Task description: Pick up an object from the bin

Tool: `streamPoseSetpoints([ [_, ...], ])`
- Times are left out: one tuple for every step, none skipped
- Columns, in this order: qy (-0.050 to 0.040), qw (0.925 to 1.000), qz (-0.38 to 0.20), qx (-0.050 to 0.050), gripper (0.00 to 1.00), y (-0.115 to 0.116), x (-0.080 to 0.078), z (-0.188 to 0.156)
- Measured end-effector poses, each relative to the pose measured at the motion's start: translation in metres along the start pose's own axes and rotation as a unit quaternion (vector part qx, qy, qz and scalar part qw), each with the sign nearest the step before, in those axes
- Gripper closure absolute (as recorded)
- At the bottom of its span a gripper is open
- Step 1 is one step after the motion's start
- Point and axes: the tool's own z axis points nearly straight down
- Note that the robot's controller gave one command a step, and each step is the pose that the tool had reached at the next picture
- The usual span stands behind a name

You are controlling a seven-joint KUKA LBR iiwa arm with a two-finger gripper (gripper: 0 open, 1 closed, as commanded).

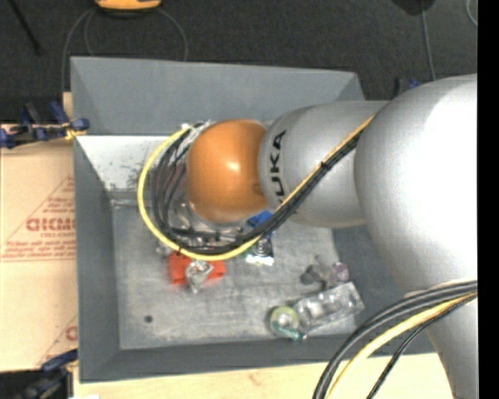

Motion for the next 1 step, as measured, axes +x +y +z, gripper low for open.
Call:
streamPoseSetpoints([
  [0.0063,1.0000,0.007,0.000,1.00,-0.0018,-0.0197,-0.1710],
])
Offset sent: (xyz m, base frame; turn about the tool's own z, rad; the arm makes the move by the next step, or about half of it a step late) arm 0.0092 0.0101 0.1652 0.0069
